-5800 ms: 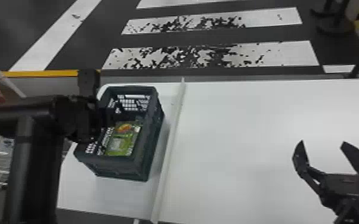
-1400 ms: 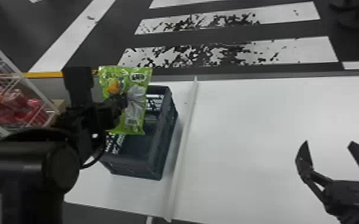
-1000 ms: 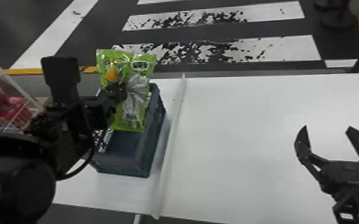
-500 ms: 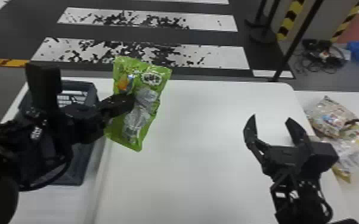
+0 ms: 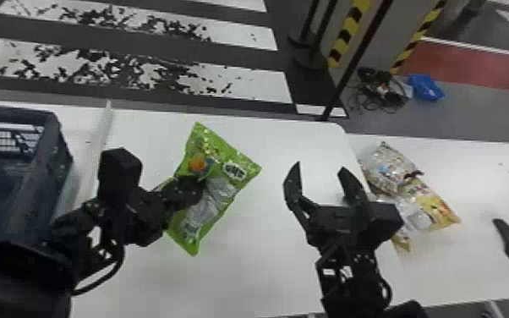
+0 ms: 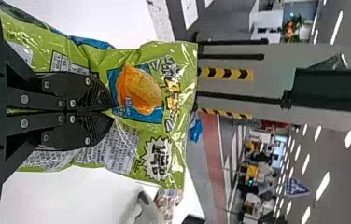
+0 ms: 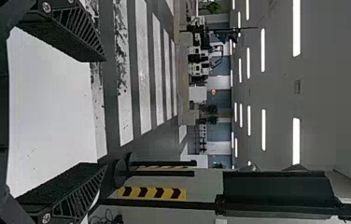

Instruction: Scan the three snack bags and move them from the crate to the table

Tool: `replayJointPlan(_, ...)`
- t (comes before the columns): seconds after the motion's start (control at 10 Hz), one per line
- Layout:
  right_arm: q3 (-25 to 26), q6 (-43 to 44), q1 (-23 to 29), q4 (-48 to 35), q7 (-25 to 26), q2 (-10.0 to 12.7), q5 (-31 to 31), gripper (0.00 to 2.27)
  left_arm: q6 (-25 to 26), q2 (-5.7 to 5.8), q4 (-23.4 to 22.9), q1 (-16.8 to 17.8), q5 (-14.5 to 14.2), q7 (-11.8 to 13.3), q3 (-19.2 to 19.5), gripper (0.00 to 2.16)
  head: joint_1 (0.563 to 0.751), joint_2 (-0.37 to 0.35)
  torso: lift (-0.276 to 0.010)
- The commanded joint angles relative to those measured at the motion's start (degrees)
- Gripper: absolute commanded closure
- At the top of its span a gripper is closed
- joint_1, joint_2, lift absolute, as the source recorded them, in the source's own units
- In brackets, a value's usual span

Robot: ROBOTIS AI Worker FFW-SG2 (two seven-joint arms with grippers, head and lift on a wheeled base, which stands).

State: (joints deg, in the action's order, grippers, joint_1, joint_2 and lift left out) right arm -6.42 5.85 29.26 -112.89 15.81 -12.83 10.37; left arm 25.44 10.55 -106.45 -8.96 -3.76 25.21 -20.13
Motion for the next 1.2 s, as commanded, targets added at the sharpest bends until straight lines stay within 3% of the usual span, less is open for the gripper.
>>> replayJointPlan(0.0,-0.1,0.9,0.1,-0.1,0.0,0.0,0.4,0.09,-2.4,-1.59,4.8,1.2,3.9,-0.3,-5.7,2.14,0.695,-0.295,-0.062)
replayJointPlan(0.1,-0.2,1.6,0.1,-0.3,0.0,0.0,0.6,0.09,-2.4,-2.29,7.6,2.9,5.1,-0.2,-9.1,2.14,0.695,-0.340,-0.062)
replayJointPlan(0.3,-0.4,3.3,0.4,-0.3,0.0,0.0,0.7,0.09,-2.3,-4.14,12.7,5.0,7.5,-0.4,-13.6,2.14,0.695,-0.350,-0.062)
replayJointPlan(0.4,-0.4,3.7,0.4,-0.3,0.0,0.0,1.1,0.09,-3.9,-5.45,16.8,6.3,7.6,-0.2,-14.9,2.14,0.695,-0.350,-0.062)
replayJointPlan(0.5,-0.7,4.4,0.5,-0.3,0.0,0.0,1.1,0.09,-9.3,-7.30,21.9,7.5,7.6,-0.3,-16.2,2.14,0.695,-0.350,-0.062)
replayJointPlan(0.6,-0.9,4.4,0.6,-0.3,-0.1,-0.2,1.1,0.09,-17.0,-8.88,25.4,7.6,8.4,-2.8,-16.4,1.65,0.695,-0.350,-0.062)
replayJointPlan(0.7,-0.8,5.1,1.1,-0.3,-0.1,-0.3,1.1,0.09,-21.6,-8.97,26.6,7.7,8.4,-4.1,-17.3,0.14,0.695,-0.350,-0.062)
replayJointPlan(0.8,-0.7,5.4,1.5,-0.2,-0.1,-0.3,1.1,0.09,-21.4,-8.97,26.6,8.0,7.8,-4.1,-17.2,0.00,0.695,-0.350,-0.062)
replayJointPlan(1.0,-0.5,6.8,2.3,-0.3,-0.1,-0.7,1.1,0.09,-21.4,-8.44,25.9,7.5,7.4,-4.6,-16.7,0.03,0.695,-0.350,-0.062)
replayJointPlan(1.1,-0.4,7.2,2.6,-0.4,-0.1,-0.8,1.5,0.09,-21.4,-8.00,24.6,6.7,7.4,-6.0,-16.5,0.03,0.695,-0.350,-0.062)
